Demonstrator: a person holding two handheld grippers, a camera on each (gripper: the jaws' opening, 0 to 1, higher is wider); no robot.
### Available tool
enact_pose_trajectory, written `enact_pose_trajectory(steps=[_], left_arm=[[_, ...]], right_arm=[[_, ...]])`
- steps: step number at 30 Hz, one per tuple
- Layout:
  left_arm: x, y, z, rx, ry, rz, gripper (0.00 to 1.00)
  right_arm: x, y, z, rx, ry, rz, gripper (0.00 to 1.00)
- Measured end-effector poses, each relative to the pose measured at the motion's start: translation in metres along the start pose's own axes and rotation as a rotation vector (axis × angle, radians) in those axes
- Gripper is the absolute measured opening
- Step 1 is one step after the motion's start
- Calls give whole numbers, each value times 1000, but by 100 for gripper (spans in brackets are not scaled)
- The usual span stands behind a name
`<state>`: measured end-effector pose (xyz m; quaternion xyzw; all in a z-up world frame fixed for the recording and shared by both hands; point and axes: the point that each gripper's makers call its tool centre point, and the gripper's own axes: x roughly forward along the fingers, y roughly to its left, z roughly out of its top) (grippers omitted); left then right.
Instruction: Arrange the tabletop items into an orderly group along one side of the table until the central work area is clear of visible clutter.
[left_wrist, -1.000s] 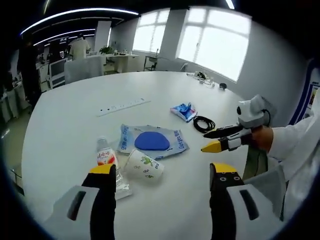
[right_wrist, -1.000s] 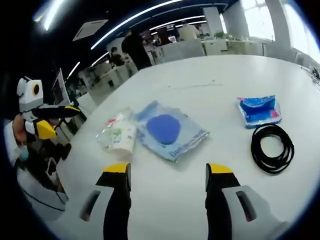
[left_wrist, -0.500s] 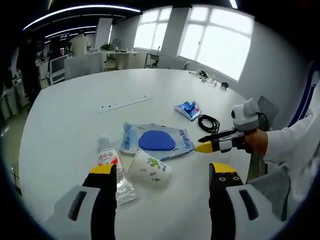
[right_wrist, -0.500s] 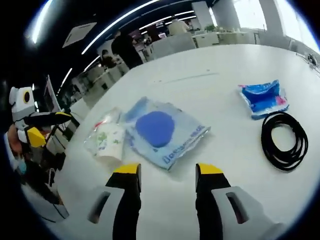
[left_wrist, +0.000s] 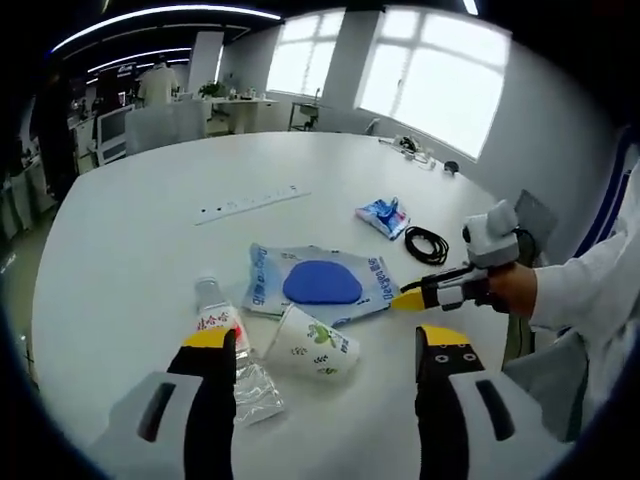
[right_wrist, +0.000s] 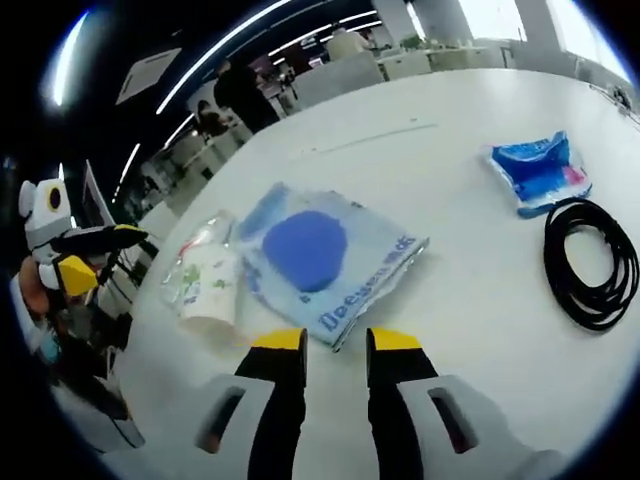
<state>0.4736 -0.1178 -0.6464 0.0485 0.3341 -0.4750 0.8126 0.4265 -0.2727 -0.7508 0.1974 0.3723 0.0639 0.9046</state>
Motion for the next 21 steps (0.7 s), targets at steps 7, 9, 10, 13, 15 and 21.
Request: enact_pose_trajectory(steps=[7, 9, 10, 13, 15, 21], left_arm=[[6, 0, -4, 9, 20, -8, 73], [7, 0, -4, 6, 20, -9, 73], [8, 0, -4, 8, 20, -8, 73], [9, 0, -4, 10, 23, -9, 72], [10, 0, -3, 15, 23, -9, 72], [13, 4, 3, 25, 23, 4, 71]], right_arm=[[2, 2, -3, -1, 9, -1, 5], [2, 2, -4, 9, 20, -2, 3], [1, 1, -4, 10, 14, -2, 3], [0, -2, -2, 20, 3, -17, 2], [-1, -5, -2, 28, -3, -27, 1], [-2, -8, -2, 41, -10, -37, 1]])
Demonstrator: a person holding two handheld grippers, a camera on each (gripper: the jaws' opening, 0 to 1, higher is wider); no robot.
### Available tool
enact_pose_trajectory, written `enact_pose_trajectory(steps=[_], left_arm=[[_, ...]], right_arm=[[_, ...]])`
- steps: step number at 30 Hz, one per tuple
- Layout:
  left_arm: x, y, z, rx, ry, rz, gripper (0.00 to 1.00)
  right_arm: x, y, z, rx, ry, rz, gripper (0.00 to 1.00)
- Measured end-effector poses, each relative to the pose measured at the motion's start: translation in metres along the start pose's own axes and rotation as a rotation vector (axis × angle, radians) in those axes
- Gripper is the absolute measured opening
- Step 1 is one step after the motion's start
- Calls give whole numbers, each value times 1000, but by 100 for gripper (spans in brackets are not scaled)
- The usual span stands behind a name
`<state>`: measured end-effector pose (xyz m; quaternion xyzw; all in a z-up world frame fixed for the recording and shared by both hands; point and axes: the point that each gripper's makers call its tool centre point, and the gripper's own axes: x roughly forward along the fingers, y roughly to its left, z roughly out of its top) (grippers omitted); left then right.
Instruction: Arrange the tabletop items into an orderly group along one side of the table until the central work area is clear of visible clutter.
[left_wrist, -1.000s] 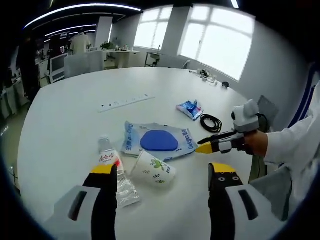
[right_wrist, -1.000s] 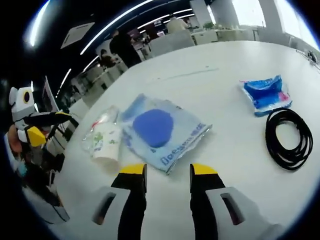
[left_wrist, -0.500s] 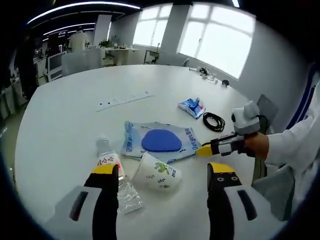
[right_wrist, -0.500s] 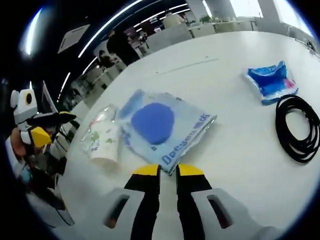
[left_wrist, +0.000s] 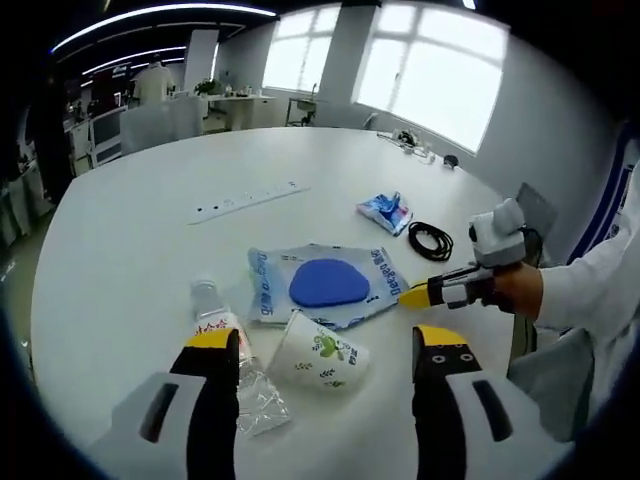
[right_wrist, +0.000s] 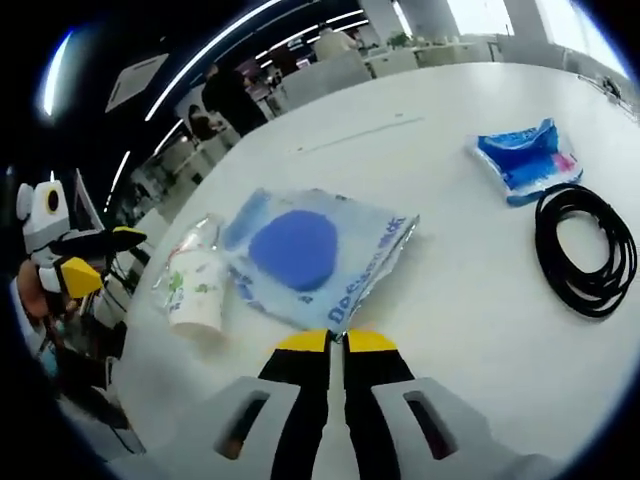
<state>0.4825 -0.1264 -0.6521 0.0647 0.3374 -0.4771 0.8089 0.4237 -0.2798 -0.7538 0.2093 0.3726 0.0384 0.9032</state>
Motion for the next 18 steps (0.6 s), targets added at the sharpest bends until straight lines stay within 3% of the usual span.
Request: enact_pose_trajectory(steps=[10, 18], left_arm=[[21, 11, 40, 65, -13, 17, 68], [55, 29, 58, 116, 61, 41, 59]], right_arm=[[1, 0, 0, -1, -6, 3, 1], [1, 0, 0, 2, -9, 5, 0]])
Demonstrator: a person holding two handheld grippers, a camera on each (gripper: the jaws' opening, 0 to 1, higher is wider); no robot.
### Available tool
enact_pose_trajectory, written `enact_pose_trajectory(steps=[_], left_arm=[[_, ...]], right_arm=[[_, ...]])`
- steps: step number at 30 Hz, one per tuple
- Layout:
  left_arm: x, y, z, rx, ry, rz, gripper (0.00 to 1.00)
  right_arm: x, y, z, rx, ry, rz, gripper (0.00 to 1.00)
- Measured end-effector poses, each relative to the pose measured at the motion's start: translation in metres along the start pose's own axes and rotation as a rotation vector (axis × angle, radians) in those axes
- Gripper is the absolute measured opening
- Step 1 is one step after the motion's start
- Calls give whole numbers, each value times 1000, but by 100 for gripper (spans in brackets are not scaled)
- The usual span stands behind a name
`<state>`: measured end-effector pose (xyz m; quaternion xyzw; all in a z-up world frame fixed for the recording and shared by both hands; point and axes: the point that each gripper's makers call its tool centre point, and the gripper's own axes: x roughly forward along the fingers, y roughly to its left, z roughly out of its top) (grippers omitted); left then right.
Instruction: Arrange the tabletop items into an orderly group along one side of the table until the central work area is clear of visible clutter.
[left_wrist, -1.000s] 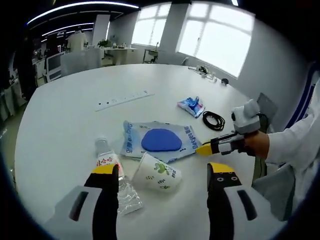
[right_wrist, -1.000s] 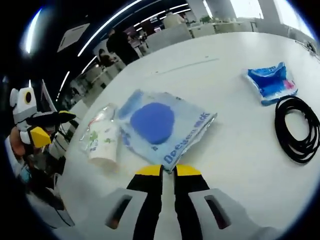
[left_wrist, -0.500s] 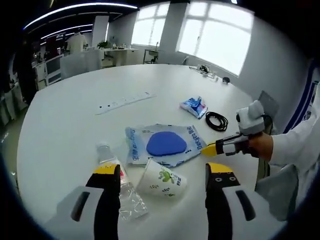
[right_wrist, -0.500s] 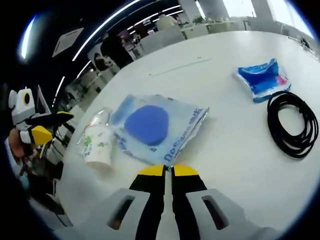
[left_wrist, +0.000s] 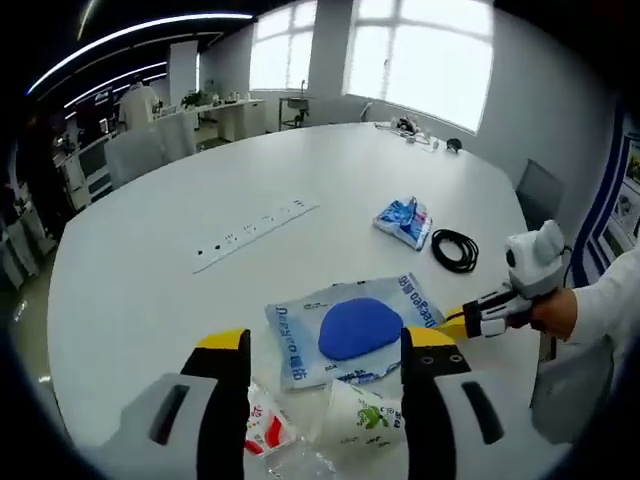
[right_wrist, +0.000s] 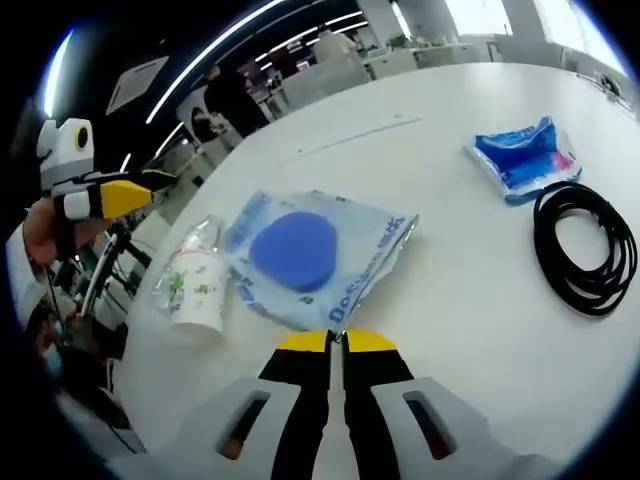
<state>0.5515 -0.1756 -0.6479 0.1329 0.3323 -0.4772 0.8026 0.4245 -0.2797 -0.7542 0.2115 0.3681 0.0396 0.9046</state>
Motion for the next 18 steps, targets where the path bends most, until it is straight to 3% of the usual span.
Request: enact_pose_trajectory(steps=[2, 7, 11, 14, 18], left_arm=[[10, 3, 2, 9, 11, -3, 57], [31, 18, -6, 38, 108, 26, 46], [48, 21, -12, 45, 163, 17, 50], [58, 26, -18, 68, 216, 26, 44], [74, 25, -23, 13, 258, 1, 41]], right_arm=[[0, 0, 0, 0, -1, 0, 0], [0, 0, 0, 4, -5, 1, 0], [1, 0, -1, 8, -9, 2, 0], [1, 0, -1, 7, -10, 2, 0], [1, 0, -1, 12, -14, 4, 0]])
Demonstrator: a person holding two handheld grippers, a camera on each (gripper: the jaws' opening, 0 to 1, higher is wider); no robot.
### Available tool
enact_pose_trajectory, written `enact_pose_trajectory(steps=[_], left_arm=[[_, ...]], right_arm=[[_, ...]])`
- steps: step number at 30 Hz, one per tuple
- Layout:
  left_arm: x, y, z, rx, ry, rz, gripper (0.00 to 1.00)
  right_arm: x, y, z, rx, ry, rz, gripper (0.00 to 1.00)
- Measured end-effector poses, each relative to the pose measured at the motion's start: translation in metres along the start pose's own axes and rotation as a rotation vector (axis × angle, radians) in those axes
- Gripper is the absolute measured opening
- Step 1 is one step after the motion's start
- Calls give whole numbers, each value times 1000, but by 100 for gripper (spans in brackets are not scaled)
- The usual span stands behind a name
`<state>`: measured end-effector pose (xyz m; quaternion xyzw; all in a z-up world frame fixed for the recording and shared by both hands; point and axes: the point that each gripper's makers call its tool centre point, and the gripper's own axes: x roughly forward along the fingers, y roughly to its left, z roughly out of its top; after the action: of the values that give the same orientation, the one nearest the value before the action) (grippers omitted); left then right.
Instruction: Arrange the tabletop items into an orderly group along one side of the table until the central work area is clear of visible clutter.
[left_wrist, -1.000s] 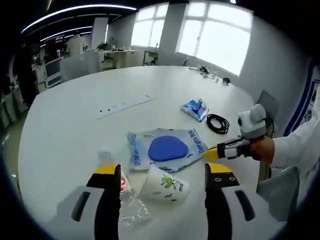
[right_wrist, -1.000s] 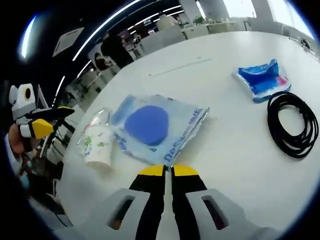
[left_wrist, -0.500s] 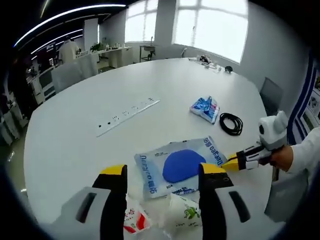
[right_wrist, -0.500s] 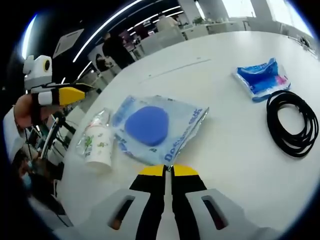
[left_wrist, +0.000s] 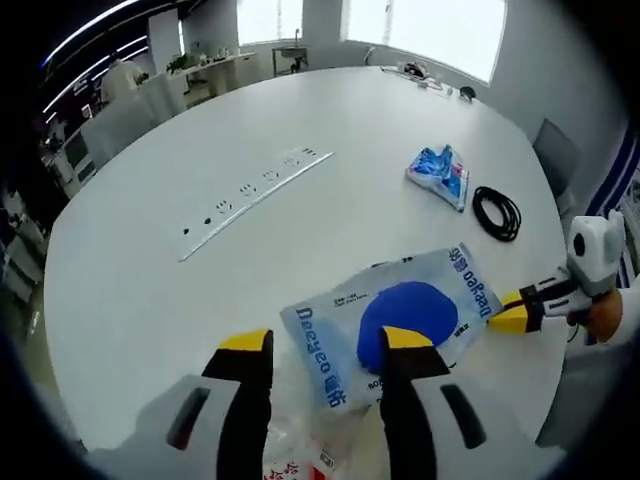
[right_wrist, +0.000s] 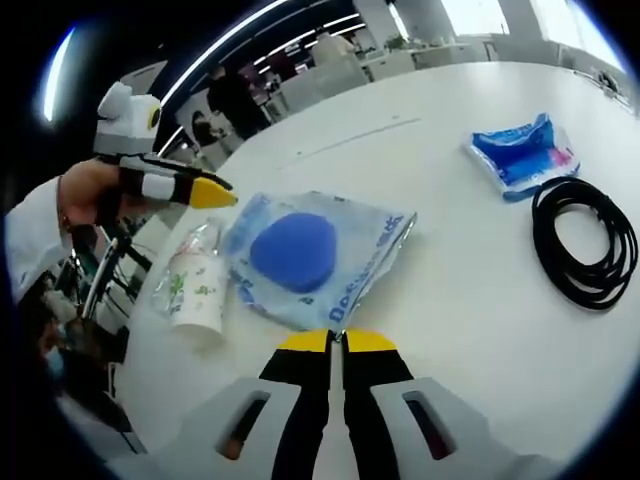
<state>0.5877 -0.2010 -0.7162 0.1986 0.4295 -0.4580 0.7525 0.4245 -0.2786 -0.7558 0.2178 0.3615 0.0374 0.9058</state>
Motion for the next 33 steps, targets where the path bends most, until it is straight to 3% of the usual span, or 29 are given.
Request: enact_pose_trajectory(steps=[4, 7, 14, 21, 33], left_arm=[[11, 7, -9, 23, 66, 33, 32], [17, 7, -11, -2, 73, 18, 24], [25, 18, -24, 47, 127, 54, 6], [25, 13, -24, 21, 122, 30, 0], [20, 8, -21, -16, 84, 14, 0]], right_arm=[[1, 0, -1, 6, -2, 1, 0], [1, 0, -1, 7, -4, 2, 0], [1, -1, -1, 10, -11, 5, 0], [0, 0, 0, -8, -9, 14, 0], [-6, -8, 14, -26, -33, 3, 0]])
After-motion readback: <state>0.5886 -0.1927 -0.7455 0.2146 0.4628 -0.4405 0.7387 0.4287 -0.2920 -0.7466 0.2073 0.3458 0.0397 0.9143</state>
